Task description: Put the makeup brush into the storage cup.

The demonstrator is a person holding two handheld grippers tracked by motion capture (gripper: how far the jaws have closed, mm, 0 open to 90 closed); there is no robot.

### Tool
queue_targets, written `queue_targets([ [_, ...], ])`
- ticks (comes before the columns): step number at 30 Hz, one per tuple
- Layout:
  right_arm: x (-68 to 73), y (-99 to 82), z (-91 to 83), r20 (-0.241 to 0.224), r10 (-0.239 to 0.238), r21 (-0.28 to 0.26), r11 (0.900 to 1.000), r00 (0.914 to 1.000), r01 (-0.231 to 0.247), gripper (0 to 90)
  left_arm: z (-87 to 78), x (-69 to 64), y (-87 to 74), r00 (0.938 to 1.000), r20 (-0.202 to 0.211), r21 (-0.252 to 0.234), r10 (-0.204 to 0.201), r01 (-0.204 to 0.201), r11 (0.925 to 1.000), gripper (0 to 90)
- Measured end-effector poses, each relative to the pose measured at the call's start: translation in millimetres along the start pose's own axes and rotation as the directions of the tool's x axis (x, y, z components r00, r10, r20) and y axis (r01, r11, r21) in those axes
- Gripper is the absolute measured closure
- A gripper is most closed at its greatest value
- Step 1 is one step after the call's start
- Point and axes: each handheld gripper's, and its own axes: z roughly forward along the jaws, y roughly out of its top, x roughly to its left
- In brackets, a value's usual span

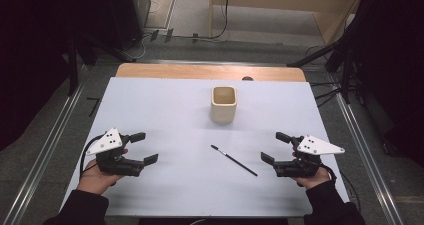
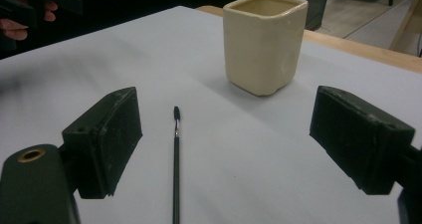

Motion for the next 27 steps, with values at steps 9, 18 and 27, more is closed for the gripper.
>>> queue_targets([
  [9, -1.1, -0.1, -2.2, 0.002, 0.008, -0.014, 0.9999, 1.0, -0.008, 14.0, 2.7, 0.2, 0.1, 1.0, 0.003, 0.019, 0.003, -0.003, 0.9998, 14.2],
  [18, -0.6, 0.1, -1.3, -0.002, 0.015, -0.013, 0.9998, 0.9999, -0.015, 14.0, 2.7, -0.7, 0.5, 1.0, 0.009, 0.019, 0.002, -0.002, 0.9998, 14.3],
  [27, 0.0, 0.1, -0.8, -0.014, 0.02, -0.01, 0.9997, 0.9997, -0.02, 14.0, 3.2, -0.3, 0.2, 0.9999, 0.012, 0.023, -0.005, 0.005, 0.9997, 14.3],
])
